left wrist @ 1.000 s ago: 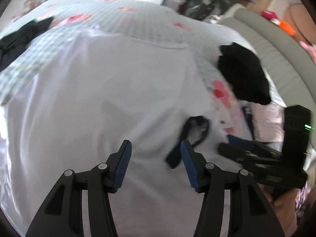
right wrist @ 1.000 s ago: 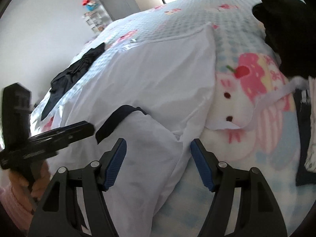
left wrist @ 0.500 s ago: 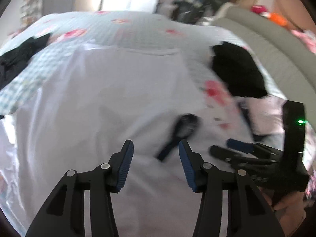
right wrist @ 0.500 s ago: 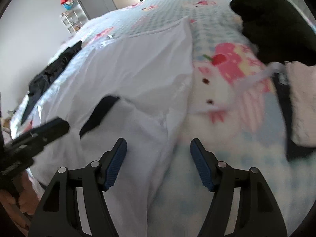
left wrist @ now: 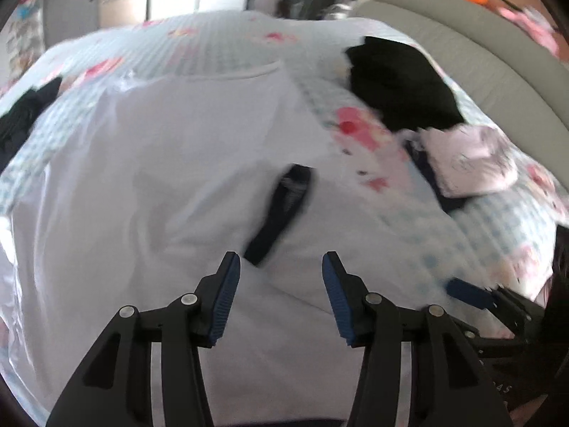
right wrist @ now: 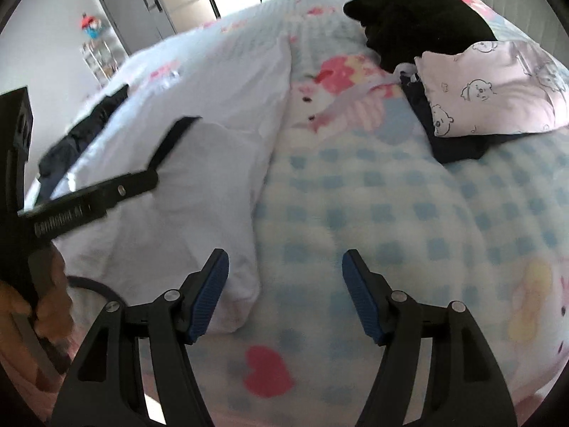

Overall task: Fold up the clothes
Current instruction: 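Move both grippers toward the black-trimmed hem of the shirt, then close both grippers on the black-trimmed hem of the white shirt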

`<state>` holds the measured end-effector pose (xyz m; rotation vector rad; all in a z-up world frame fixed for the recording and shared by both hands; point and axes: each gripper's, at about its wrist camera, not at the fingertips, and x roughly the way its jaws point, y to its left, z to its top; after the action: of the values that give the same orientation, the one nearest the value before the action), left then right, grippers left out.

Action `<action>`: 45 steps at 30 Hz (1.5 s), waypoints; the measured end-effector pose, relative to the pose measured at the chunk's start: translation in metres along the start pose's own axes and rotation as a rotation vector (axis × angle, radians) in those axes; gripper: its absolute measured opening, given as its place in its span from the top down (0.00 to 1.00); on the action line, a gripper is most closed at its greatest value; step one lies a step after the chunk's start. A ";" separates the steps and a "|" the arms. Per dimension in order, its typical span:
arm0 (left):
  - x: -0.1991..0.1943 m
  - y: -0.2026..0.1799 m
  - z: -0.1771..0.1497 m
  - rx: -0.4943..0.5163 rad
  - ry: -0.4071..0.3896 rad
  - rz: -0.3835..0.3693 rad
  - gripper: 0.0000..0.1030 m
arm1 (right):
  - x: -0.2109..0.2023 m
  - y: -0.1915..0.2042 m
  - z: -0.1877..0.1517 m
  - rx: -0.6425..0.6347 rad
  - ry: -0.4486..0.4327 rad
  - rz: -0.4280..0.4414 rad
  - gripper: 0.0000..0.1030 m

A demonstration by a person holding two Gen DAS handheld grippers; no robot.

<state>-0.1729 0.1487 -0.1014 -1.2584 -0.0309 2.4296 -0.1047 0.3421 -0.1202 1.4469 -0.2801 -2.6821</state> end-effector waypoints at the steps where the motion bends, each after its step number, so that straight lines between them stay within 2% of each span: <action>1: 0.005 -0.004 -0.001 0.008 0.012 -0.006 0.51 | -0.001 0.003 -0.001 -0.008 -0.003 0.009 0.34; 2: 0.011 -0.006 -0.003 0.011 0.032 0.004 0.51 | -0.001 0.006 -0.002 -0.016 -0.007 0.018 0.34; 4: 0.026 -0.004 -0.007 0.008 0.090 0.059 0.51 | 0.009 0.013 -0.004 -0.071 0.029 -0.065 0.35; 6: 0.032 0.004 -0.008 -0.021 0.126 0.082 0.51 | 0.017 0.004 -0.012 -0.054 0.071 -0.124 0.35; 7: 0.033 0.009 -0.009 -0.040 0.141 0.089 0.51 | 0.015 -0.006 -0.015 -0.016 0.075 -0.116 0.35; 9: 0.026 0.015 -0.009 -0.054 0.130 0.065 0.51 | 0.006 -0.019 -0.019 0.035 0.053 -0.109 0.35; 12: 0.011 0.010 -0.011 -0.025 0.096 0.013 0.51 | -0.004 -0.019 -0.019 0.049 0.011 -0.089 0.34; 14: 0.007 0.005 -0.017 -0.017 0.094 -0.033 0.51 | -0.005 -0.006 -0.018 0.007 -0.005 -0.061 0.34; 16: 0.013 -0.001 -0.025 -0.002 0.117 -0.038 0.51 | -0.005 0.008 -0.016 -0.034 -0.022 -0.033 0.34; 21: 0.027 -0.007 -0.039 0.038 0.209 0.018 0.50 | 0.017 0.021 -0.024 -0.098 0.049 -0.146 0.35; 22: 0.025 -0.007 -0.041 0.038 0.210 0.010 0.50 | 0.019 0.020 -0.026 -0.100 0.057 -0.165 0.35; 26: 0.014 -0.001 -0.050 0.039 0.216 -0.031 0.50 | 0.009 0.010 -0.030 -0.034 0.037 -0.135 0.34; 30: -0.002 0.010 -0.062 -0.007 0.229 -0.091 0.49 | -0.003 0.015 -0.041 -0.019 0.029 -0.157 0.34; 34: -0.029 0.025 -0.068 -0.053 0.128 -0.094 0.49 | -0.021 0.013 -0.047 0.039 -0.053 -0.150 0.34; 38: -0.040 0.051 -0.054 -0.117 0.050 -0.004 0.49 | -0.042 0.017 -0.041 0.084 -0.153 -0.135 0.34; 40: -0.037 0.062 -0.046 -0.147 0.039 0.033 0.49 | -0.049 0.038 -0.029 0.040 -0.190 -0.072 0.34; 42: -0.034 0.069 -0.042 -0.151 0.037 0.079 0.49 | -0.048 0.067 -0.017 -0.019 -0.198 -0.058 0.34; 45: -0.033 0.081 -0.046 -0.179 0.056 0.099 0.49 | -0.020 0.103 -0.008 -0.092 -0.128 -0.092 0.34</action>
<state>-0.1468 0.0552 -0.1192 -1.4365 -0.1779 2.5199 -0.0887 0.2434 -0.0876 1.2965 -0.0985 -2.8248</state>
